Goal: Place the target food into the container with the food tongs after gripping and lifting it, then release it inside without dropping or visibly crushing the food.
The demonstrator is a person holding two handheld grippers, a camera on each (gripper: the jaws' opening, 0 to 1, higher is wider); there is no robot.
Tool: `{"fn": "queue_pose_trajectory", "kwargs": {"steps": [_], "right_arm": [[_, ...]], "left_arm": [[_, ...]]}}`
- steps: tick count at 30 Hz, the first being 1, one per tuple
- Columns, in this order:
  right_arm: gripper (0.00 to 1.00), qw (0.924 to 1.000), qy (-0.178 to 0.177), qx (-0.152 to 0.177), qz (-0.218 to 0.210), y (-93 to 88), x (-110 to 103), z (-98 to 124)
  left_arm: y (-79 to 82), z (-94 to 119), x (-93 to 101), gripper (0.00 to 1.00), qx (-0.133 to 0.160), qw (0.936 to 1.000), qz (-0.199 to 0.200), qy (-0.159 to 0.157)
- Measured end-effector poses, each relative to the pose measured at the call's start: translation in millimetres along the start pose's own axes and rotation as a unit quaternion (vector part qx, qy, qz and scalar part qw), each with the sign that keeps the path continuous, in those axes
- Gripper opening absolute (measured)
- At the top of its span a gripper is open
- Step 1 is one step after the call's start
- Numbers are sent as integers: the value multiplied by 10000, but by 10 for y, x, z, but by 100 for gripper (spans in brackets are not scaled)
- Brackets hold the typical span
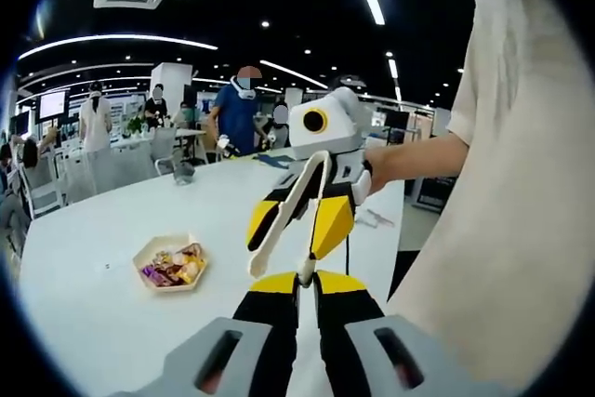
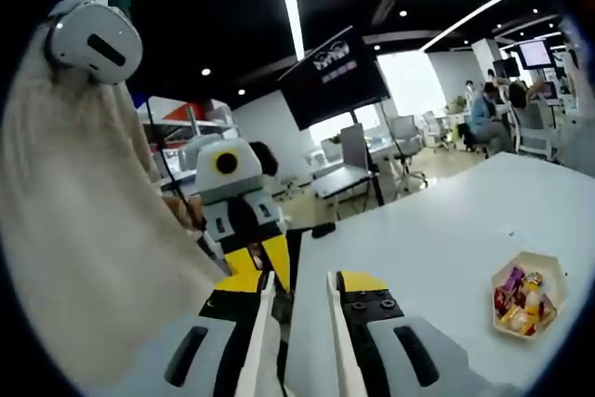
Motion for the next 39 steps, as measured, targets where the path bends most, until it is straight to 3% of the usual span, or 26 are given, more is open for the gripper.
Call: {"fn": "queue_pose_trajectory", "kwargs": {"steps": [10, 22, 39], "right_arm": [[30, 9998, 107, -140, 13, -30, -19, 19], [31, 9992, 173, -366, -6, -87, -6, 35], [30, 9980, -68, -612, 161, -183, 38, 53]], "left_arm": [[-15, -23, 39, 2, -19, 9998, 36, -211], [-29, 2, 12, 1, -49, 9997, 74, -230], [-70, 38, -23, 0, -74, 9996, 164, -208]]}}
Point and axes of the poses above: the point that each gripper's makers call its tool centre point, and the gripper's own axes: z roughly backward along the fingers, x roughly to its right, y roughly out of its top, the point moved 2 cm from there along z, roughly backward along the fingers, and after that the axes turned 1 degree about -x, right-handed, at the moved point
